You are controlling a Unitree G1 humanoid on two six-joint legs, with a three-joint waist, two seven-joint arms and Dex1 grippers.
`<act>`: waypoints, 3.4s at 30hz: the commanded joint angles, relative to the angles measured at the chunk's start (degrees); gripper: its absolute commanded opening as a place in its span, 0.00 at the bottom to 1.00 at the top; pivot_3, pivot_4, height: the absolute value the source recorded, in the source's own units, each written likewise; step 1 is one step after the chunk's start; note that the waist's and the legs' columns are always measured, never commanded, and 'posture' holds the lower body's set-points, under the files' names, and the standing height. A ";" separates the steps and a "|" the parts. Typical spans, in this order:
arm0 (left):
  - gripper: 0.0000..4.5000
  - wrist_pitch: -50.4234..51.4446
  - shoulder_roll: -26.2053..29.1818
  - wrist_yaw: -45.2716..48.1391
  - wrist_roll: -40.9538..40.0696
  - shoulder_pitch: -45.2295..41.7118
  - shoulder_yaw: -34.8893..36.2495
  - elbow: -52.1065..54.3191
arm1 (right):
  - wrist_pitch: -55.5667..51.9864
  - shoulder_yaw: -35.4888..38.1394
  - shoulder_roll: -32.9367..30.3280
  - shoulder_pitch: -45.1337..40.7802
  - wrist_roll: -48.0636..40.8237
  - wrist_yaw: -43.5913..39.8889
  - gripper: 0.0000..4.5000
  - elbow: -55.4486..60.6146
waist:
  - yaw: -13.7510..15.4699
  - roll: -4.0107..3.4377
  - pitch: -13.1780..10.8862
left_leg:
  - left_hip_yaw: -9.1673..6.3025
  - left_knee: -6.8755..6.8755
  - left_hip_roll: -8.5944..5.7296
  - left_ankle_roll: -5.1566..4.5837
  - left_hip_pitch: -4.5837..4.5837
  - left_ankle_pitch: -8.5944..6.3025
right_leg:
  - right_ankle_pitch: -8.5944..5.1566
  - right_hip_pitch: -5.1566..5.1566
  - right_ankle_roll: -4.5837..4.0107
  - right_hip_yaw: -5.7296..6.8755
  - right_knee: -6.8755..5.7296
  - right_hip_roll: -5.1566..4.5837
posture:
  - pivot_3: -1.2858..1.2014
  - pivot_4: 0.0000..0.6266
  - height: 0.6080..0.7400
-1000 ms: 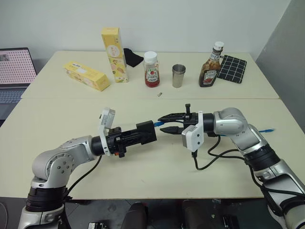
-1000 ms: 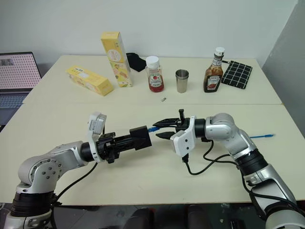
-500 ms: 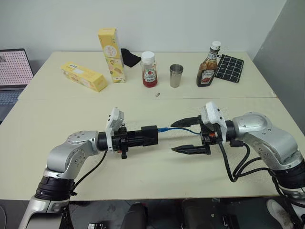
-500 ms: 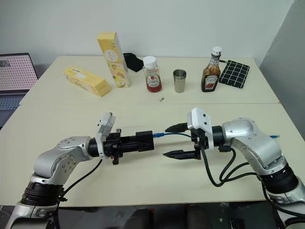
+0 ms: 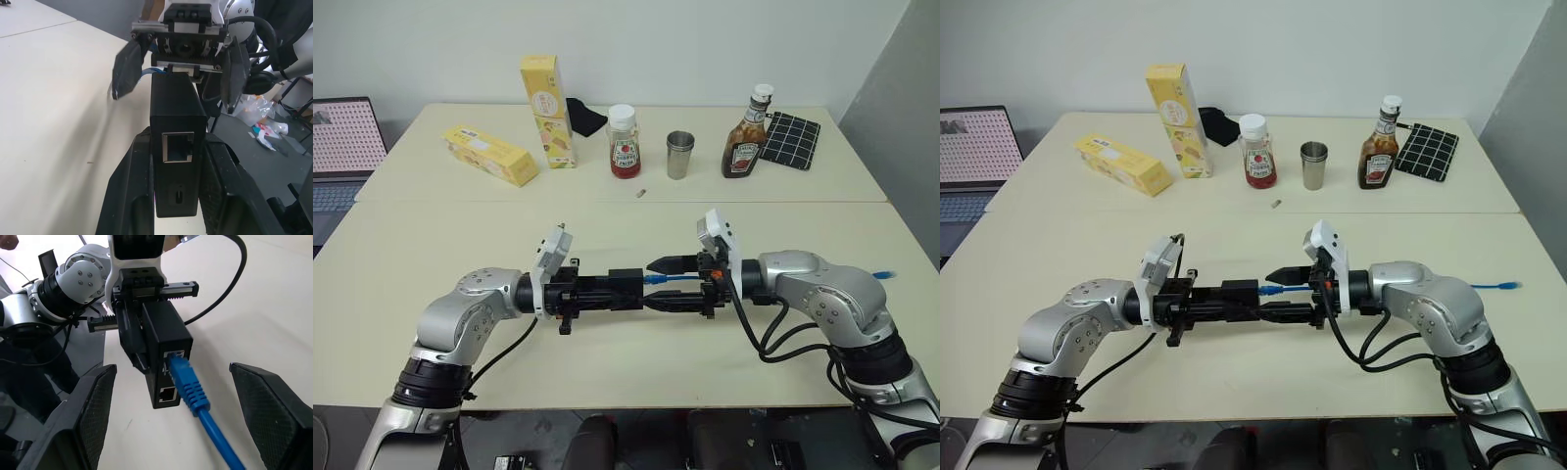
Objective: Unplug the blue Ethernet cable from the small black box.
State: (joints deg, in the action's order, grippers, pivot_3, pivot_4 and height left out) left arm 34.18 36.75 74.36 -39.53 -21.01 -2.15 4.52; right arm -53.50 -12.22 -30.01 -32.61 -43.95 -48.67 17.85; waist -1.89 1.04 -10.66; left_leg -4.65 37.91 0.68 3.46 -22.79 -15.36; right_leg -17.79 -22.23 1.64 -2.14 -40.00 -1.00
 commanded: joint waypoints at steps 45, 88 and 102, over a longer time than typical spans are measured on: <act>0.17 -2.25 0.60 0.09 -0.32 5.74 2.86 4.14 | -4.61 2.89 -1.01 -6.02 1.25 -8.32 0.02 -8.04 | 0.00 0.00 0.00 | -0.01 -0.02 0.01 0.00 -0.01 0.00 | 0.00 -0.02 0.00 0.01 0.01 0.01 | 0.52 0.24 1.00; 0.17 -44.77 -11.61 -48.34 26.42 7.53 20.18 -19.40 | 25.00 -5.85 8.31 -5.29 27.88 -1.29 0.86 -7.59 | -0.30 0.00 0.00 | -0.01 -0.06 0.03 0.00 0.06 0.00 | 0.02 -0.08 0.02 0.01 -0.02 -0.10 | 0.52 0.24 1.00; 0.52 -49.10 -14.09 -48.21 23.34 4.82 21.01 -33.65 | 22.47 -9.05 10.99 -7.13 30.31 -0.59 0.87 -8.44 | 0.09 0.08 0.05 | -0.05 0.02 -0.07 0.01 -0.02 0.00 | 0.09 -0.07 0.14 0.15 0.03 -0.17 | 0.52 0.24 1.00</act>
State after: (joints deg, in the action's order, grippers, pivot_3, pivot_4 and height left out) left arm -14.20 22.75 25.26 -15.06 -17.09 18.33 -30.24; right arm -30.73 -21.63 -18.93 -39.14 -13.94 -49.45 7.18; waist -1.80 1.12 -10.60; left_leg -4.70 37.93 0.62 3.47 -22.81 -15.35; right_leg -17.70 -22.30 1.78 -1.99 -39.97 -1.17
